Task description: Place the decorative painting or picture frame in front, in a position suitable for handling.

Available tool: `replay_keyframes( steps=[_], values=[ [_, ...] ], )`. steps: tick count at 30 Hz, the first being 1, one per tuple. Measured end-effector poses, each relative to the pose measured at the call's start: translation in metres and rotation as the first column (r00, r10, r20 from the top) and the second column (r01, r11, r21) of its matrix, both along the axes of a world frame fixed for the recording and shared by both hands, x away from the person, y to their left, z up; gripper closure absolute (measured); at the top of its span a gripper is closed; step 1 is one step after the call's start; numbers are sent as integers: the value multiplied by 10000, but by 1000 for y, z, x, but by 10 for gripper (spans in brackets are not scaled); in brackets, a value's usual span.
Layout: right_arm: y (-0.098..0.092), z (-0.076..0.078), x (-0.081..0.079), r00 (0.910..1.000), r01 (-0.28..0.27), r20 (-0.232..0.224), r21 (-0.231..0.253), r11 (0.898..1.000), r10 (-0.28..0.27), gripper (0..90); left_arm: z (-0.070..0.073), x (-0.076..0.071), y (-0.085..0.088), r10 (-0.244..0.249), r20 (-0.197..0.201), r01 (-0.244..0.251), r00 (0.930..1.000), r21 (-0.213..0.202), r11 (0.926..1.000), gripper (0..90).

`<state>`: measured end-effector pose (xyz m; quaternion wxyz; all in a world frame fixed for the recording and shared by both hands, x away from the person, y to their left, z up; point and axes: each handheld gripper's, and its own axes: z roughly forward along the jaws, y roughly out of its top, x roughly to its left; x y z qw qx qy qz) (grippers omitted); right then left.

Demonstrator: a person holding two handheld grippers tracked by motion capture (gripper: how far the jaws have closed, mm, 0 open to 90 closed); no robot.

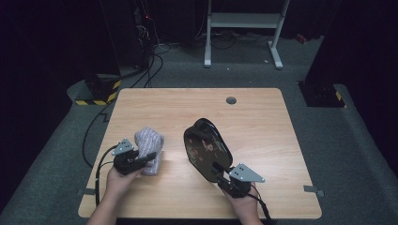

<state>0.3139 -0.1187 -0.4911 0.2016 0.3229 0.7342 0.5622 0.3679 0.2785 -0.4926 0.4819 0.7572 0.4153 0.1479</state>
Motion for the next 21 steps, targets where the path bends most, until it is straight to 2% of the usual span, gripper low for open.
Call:
replay_keyframes(
  steps=[3, 6, 9, 12, 18, 21],
  values=[
    [1, -1, -1, 9999, 40, -92, -67, 10000, -41, 667, -5, 1, 3, 113, -251, -102, 9996, 412, 9991, 622],
    [0, -2, -2, 9998, 58, -213, -156, 9999, -62, 649, -8, 3, 6, 180, -445, -158, 9988, 488, 9987, 615],
    [-3, -3, -3, 9992, 99, -383, -175, 9998, -105, 636, -13, 7, 4, 295, -772, -232, 9966, 811, 9964, 602],
    [-6, -4, -4, 9987, 53, -509, -182, 9998, -63, 623, -16, 9, 3, 352, -872, -261, 9956, 1038, 9943, 592],
    [-13, -5, -8, 9975, 114, -690, -158, 9998, -124, 618, -19, 13, 6, 543, -1026, -461, 9932, 814, 9956, 565],
    [-15, -5, -10, 9972, 121, -732, -144, 9998, -131, 619, -18, 13, 7, 619, -970, -542, 9934, 795, 9954, 561]
  ],
)
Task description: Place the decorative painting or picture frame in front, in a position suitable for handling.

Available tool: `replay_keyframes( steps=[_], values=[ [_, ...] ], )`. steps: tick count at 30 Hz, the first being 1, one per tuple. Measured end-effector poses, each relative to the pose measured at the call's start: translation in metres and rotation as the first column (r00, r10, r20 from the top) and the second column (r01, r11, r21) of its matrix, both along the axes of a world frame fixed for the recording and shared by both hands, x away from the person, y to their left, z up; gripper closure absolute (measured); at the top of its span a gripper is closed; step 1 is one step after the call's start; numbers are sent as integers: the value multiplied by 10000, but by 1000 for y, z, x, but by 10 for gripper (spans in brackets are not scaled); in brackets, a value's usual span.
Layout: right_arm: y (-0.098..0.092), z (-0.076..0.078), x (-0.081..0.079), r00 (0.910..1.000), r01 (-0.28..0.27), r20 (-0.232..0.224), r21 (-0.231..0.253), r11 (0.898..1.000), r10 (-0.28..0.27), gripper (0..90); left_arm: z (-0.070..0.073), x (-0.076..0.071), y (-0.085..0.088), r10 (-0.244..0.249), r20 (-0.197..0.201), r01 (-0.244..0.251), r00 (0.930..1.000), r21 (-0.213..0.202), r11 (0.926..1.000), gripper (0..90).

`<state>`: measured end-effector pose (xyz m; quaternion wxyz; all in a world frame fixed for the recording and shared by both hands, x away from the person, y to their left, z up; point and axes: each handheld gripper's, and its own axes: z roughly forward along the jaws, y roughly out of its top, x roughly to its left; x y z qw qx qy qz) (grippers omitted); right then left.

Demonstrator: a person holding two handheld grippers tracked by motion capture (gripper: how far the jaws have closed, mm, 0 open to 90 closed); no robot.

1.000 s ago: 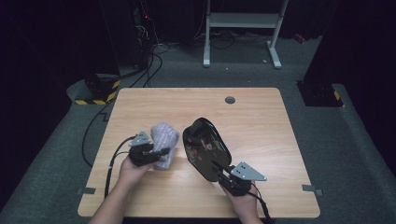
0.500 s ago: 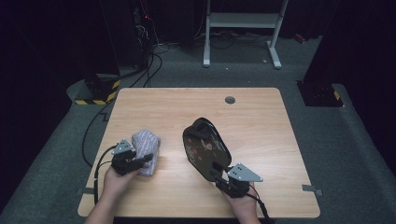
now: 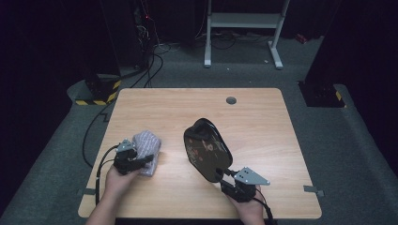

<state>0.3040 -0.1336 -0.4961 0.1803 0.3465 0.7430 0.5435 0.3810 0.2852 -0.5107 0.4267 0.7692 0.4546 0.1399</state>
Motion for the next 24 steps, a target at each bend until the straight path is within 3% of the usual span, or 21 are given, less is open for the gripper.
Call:
replay_keyframes(
  steps=[17, 24],
  values=[
    [0, -2, -11, 9993, -354, -102, -159, 9992, 352, 655, -1, 9, -4, 266, -95, -266, 9996, -32, 9996, 460],
    [4, -3, -10, 9981, -603, -154, -141, 9981, 601, 653, 1, 6, -2, 362, 102, -360, 9993, -183, 9992, 398]
  ],
)
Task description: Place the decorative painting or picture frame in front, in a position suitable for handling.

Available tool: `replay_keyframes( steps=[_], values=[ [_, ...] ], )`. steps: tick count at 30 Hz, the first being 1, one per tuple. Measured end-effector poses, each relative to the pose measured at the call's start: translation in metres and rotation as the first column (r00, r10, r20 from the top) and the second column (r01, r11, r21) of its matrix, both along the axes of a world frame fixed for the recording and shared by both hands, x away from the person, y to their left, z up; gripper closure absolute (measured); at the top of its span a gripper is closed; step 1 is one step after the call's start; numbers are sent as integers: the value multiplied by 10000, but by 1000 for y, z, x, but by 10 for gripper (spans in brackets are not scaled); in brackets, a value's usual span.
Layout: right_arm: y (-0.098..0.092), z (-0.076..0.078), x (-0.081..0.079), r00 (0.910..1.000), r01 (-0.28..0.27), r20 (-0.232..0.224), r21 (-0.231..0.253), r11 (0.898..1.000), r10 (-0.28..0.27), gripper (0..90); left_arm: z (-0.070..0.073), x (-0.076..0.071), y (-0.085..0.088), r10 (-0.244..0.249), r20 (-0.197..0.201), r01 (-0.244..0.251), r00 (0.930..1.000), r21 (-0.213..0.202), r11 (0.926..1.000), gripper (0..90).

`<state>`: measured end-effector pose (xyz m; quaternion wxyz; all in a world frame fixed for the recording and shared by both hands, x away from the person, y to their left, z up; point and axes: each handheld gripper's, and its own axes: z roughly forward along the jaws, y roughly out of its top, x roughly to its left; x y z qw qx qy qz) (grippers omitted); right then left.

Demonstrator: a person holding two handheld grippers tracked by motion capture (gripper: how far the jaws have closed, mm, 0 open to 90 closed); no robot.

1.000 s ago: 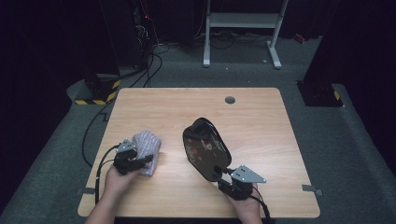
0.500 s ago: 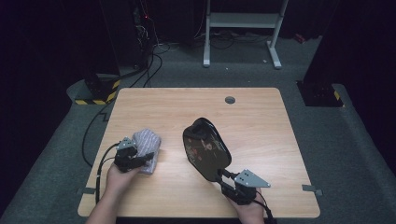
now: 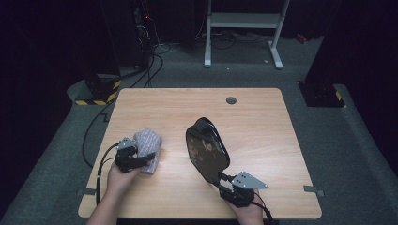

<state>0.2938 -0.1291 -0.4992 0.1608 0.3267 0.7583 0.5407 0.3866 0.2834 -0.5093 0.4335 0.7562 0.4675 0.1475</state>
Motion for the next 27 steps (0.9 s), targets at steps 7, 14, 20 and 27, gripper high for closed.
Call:
replay_keyframes(
  steps=[7, 14, 20, 27],
  values=[
    [8, -2, 2, 9991, -407, -87, -61, 9992, 407, 643, 3, -5, 1, 151, 230, -151, 9996, -19, 9999, 330],
    [14, -3, 4, 9971, -709, -266, -26, 9975, 708, 609, 11, -14, 2, 449, 779, -444, 9959, -84, 9990, 296],
    [15, -3, 4, 9955, -861, -385, 6, 9963, 861, 580, 19, -20, 2, 520, 1283, -488, 9904, -282, 9984, 294],
    [17, -3, 6, 9949, -941, -375, 29, 9956, 941, 552, 27, -29, -3, 316, 1628, -279, 9862, -251, 9993, 295]
  ],
)
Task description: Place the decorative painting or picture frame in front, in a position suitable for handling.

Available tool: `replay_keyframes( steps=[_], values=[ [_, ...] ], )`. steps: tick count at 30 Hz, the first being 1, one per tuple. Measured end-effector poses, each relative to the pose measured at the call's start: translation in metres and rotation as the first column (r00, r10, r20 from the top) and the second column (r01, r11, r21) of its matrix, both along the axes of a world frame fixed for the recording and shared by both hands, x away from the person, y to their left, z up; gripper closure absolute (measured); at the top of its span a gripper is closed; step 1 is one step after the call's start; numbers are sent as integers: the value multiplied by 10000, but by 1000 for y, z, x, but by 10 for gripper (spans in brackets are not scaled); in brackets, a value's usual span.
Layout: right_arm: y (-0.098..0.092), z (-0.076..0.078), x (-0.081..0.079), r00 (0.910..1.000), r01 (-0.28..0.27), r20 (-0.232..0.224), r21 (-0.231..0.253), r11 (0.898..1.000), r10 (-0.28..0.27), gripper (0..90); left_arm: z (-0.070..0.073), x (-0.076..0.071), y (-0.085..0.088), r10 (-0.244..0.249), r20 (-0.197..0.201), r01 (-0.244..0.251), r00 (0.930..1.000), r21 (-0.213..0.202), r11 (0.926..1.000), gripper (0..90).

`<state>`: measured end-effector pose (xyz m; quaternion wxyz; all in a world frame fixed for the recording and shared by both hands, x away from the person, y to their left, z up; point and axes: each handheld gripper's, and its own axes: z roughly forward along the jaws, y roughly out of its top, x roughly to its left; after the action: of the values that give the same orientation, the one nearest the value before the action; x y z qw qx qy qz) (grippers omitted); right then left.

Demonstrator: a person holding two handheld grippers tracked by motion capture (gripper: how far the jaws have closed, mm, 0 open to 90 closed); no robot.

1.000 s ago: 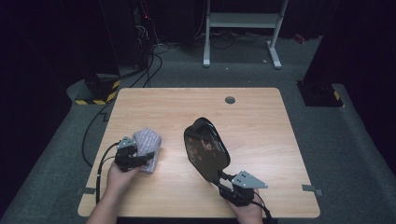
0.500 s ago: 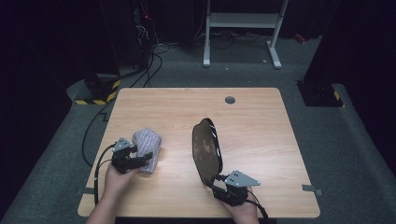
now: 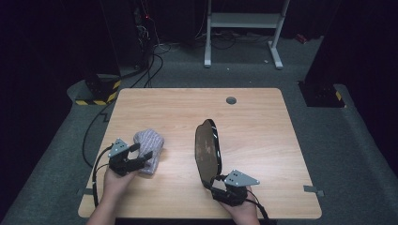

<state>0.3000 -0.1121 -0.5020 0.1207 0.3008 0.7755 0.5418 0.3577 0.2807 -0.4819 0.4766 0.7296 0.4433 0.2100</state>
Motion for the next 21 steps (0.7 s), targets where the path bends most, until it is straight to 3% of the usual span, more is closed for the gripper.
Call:
replay_keyframes(
  steps=[8, 14, 21],
  values=[
    [3, 0, 1, 9999, -118, -44, 26, 9999, 118, 535, 4, -7, -12, -594, -23, 594, 9982, -129, 9982, 326],
    [3, 0, 0, 9996, -261, -99, 87, 9996, 262, 515, 8, -11, -24, -840, 97, 840, 9964, 8, 9965, 329],
    [1, 0, -3, 9994, -346, -94, 97, 9994, 347, 502, 14, -15, -40, -1461, 253, 1465, 9889, -132, 9891, 328]
  ],
)
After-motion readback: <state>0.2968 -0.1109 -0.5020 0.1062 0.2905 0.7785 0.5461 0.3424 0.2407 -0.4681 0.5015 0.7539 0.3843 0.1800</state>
